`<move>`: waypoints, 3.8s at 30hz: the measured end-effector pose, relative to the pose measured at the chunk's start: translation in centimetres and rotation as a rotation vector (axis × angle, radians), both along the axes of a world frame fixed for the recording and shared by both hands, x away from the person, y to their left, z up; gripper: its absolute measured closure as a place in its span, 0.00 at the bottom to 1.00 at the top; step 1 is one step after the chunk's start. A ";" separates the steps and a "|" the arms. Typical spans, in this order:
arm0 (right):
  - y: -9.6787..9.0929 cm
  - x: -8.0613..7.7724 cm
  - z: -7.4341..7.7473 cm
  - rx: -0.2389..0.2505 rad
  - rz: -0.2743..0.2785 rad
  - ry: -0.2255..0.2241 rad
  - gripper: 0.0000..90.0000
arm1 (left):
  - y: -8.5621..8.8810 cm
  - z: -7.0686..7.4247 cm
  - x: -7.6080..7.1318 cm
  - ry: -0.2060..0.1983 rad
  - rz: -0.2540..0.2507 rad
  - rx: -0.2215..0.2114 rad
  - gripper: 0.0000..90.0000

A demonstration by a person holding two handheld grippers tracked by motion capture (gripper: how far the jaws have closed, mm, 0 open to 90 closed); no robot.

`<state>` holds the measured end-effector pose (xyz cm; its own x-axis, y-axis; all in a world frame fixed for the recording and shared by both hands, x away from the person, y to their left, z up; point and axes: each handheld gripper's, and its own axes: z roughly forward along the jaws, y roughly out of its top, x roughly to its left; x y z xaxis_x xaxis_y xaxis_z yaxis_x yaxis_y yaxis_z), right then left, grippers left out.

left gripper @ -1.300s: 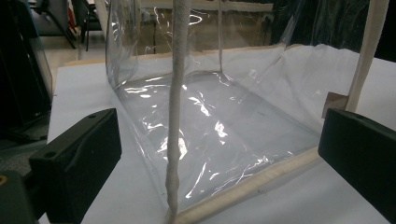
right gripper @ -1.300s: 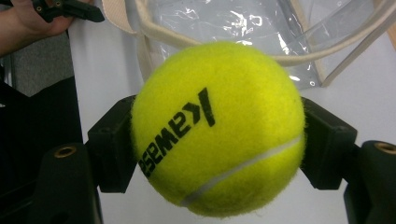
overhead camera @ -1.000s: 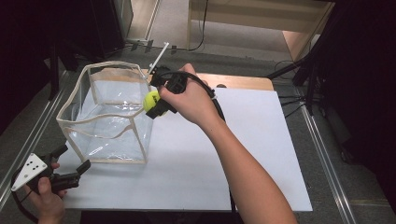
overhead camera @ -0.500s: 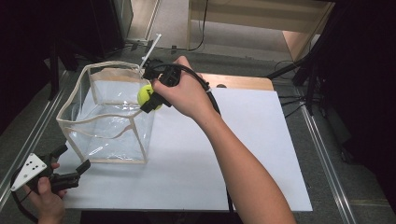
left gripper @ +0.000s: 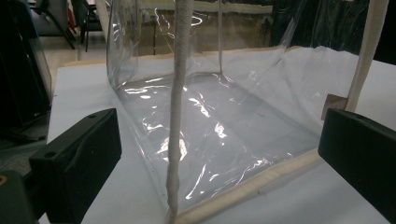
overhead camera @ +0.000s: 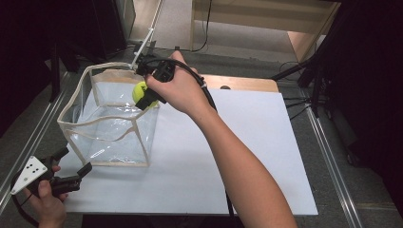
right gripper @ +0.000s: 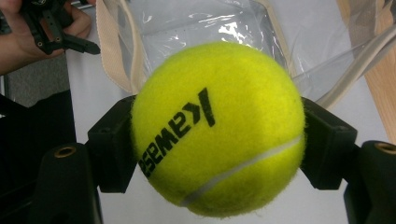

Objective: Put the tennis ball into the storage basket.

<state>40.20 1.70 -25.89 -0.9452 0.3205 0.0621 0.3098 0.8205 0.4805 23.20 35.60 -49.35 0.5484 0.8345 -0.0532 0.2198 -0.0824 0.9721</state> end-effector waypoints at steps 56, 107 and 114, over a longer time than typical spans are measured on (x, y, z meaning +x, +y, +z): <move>4.7 2.3 -4.9 -0.138 0.016 0.033 0.26 | 0.0 0.0 0.1 -0.006 -0.008 0.006 0.00; 1.1 0.6 -2.5 -0.085 -0.057 -0.055 0.00 | 0.0 0.0 0.1 0.001 -0.008 0.014 0.00; 0.3 0.4 -2.6 -0.080 -0.066 -0.053 0.00 | -0.1 0.0 0.1 0.000 -0.007 0.014 0.00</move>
<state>40.60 1.97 -28.44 -0.9233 0.3839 -0.0153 0.3403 0.8356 0.4313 23.28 35.54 -49.31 0.5545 0.8312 -0.0415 0.2193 -0.0978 0.9708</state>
